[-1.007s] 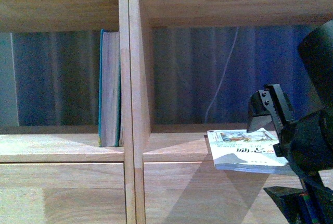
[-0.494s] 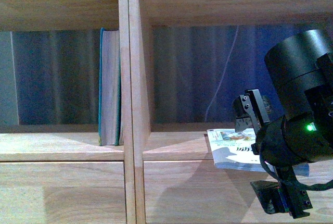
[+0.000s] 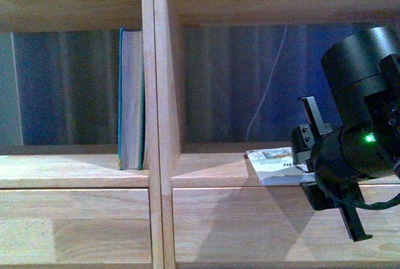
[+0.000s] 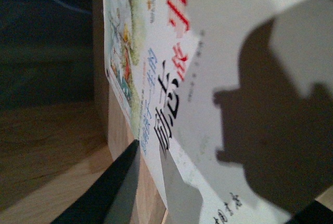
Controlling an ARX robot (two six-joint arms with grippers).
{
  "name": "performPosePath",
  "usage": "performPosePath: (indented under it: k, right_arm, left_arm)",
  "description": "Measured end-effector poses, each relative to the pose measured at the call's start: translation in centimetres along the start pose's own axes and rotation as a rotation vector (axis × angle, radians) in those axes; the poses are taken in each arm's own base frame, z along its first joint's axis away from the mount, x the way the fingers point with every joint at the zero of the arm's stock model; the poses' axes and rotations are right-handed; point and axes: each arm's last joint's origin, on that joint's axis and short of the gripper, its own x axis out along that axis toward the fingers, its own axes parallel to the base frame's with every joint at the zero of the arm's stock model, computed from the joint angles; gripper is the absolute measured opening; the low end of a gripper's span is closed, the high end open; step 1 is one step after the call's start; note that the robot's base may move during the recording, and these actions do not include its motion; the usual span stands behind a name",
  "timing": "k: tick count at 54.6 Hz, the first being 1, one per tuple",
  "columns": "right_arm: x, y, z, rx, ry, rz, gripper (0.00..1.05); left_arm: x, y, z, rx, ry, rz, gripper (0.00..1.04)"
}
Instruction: Organize books on shelf
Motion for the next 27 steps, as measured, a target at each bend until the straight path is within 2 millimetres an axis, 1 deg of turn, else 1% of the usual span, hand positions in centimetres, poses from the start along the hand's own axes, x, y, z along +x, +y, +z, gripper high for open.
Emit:
performPosePath:
  k: [3,4,7,8,21,27]
  right_arm:
    - [0.0,0.0,0.1,0.002,-0.002,0.005,0.26]
    - [0.0,0.1,0.1,0.003,-0.002,0.008,0.21]
    - [-0.1,0.1,0.3,0.000,0.001,0.017,0.10]
    - [-0.2,0.2,0.4,0.001,0.001,0.023,0.09]
    - [-1.8,0.3,1.9,-0.014,0.012,0.046,0.07]
    - [-3.0,0.9,3.0,-0.044,0.036,0.082,0.07]
  left_arm:
    - [0.0,0.0,0.0,0.000,0.000,0.000,0.97]
    - [0.0,0.0,0.0,0.000,0.000,0.000,0.97]
    - [0.0,0.0,0.0,0.000,0.000,0.000,0.97]
    - [0.0,0.0,0.0,0.000,0.000,0.000,0.97]
    - [0.0,0.0,0.0,0.000,0.000,0.000,0.97]
    - [0.0,0.0,0.0,0.000,0.000,0.000,0.97]
